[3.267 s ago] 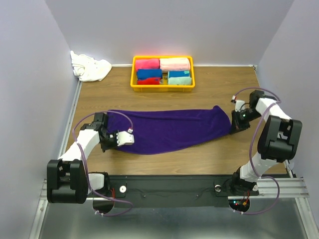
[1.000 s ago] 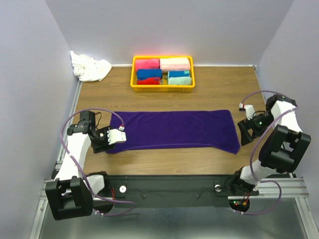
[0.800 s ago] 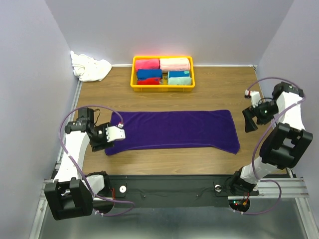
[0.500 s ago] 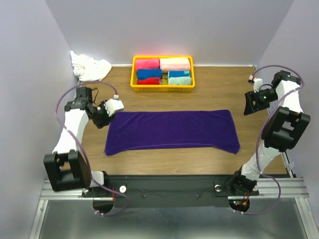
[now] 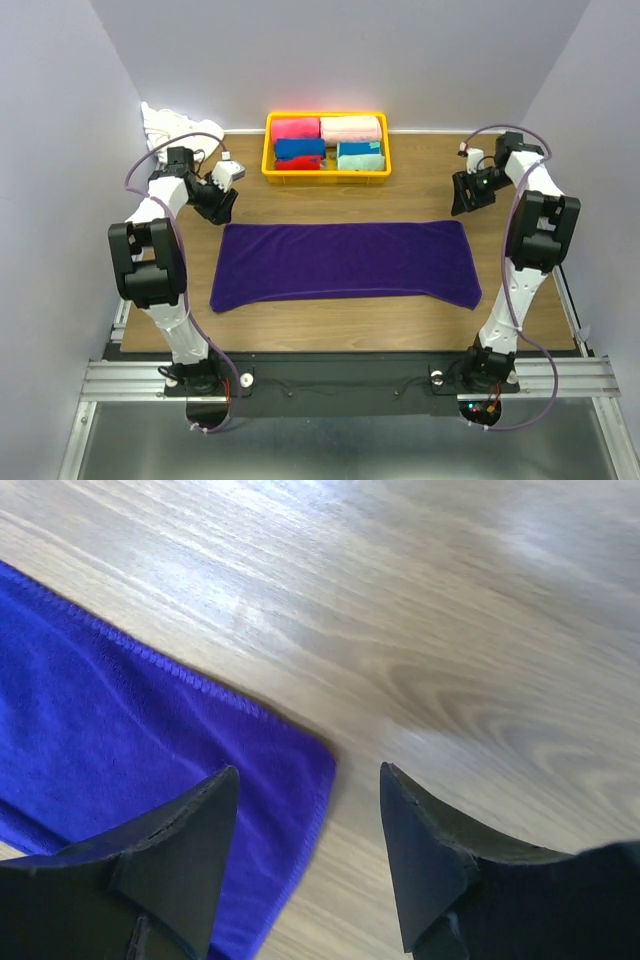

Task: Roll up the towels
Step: Fold the towel

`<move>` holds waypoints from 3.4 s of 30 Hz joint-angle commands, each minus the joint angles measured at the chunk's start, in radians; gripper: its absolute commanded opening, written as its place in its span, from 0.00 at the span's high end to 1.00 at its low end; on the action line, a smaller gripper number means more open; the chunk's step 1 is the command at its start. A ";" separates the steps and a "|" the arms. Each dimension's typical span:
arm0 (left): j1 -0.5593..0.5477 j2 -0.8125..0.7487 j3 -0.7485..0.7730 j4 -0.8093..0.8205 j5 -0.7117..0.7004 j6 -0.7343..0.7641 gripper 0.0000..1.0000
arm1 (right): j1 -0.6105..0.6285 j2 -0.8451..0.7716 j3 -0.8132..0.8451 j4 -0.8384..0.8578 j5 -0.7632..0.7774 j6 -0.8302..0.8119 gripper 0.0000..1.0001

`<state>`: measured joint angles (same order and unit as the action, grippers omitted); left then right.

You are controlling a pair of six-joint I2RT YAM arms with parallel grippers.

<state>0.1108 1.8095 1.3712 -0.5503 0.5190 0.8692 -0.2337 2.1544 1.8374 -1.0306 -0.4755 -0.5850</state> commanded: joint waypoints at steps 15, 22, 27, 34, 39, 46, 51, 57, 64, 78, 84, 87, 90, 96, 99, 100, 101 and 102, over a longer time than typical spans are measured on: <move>-0.002 0.129 0.032 0.072 0.022 -0.096 0.43 | 0.051 0.033 -0.118 0.032 -0.023 -0.007 0.60; -0.005 0.174 0.061 0.075 0.015 -0.108 0.78 | 0.051 0.053 -0.052 0.032 -0.005 0.013 0.99; 0.016 0.096 0.091 0.041 0.045 -0.093 1.00 | 0.036 -0.037 -0.046 0.033 0.017 -0.004 0.99; 0.036 -0.024 -0.009 0.006 0.075 0.013 1.00 | 0.027 -0.203 -0.219 0.078 0.003 -0.114 0.99; 0.035 -0.064 -0.083 0.018 0.098 0.025 1.00 | 0.034 -0.277 -0.338 0.113 0.009 -0.162 0.99; 0.035 -0.062 -0.129 0.039 0.078 0.042 1.00 | 0.045 -0.303 -0.469 0.158 0.043 -0.211 0.95; 0.035 -0.039 -0.110 0.044 0.075 0.036 1.00 | 0.045 -0.234 -0.416 0.150 0.011 -0.161 0.63; 0.035 -0.032 -0.095 0.043 0.067 0.040 1.00 | 0.043 -0.162 -0.322 0.103 -0.037 -0.136 0.50; 0.035 -0.027 -0.090 0.035 0.073 0.037 1.00 | 0.045 -0.136 -0.270 0.030 -0.060 -0.145 0.70; 0.035 -0.044 -0.104 0.033 0.067 0.048 1.00 | -0.018 -0.134 -0.239 -0.014 0.020 -0.159 0.65; 0.035 -0.039 -0.098 0.033 0.064 0.050 1.00 | -0.033 -0.123 -0.211 -0.023 0.011 -0.162 0.73; 0.035 -0.038 -0.095 0.033 0.065 0.050 1.00 | -0.033 -0.123 -0.210 -0.043 -0.015 -0.177 0.77; 0.035 -0.033 -0.090 0.033 0.070 0.050 1.00 | -0.033 -0.107 -0.196 -0.060 -0.026 -0.170 0.67; 0.035 -0.035 -0.092 0.033 0.069 0.050 1.00 | -0.033 -0.059 -0.170 -0.074 -0.038 -0.144 0.58; 0.035 -0.036 -0.093 0.032 0.065 0.054 1.00 | -0.033 -0.044 -0.171 -0.078 -0.035 -0.145 0.58; 0.035 -0.035 -0.093 0.033 0.065 0.053 1.00 | -0.033 -0.035 -0.168 -0.079 -0.035 -0.139 0.58; 0.035 -0.033 -0.092 0.033 0.067 0.051 1.00 | -0.033 -0.031 -0.167 -0.079 -0.041 -0.138 0.58; 0.035 -0.032 -0.092 0.033 0.065 0.053 1.00 | -0.033 -0.028 -0.165 -0.080 -0.046 -0.138 0.59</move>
<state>0.1444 1.7859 1.2499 -0.5060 0.5747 0.9081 -0.2623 2.1166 1.6352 -1.0798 -0.4877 -0.7326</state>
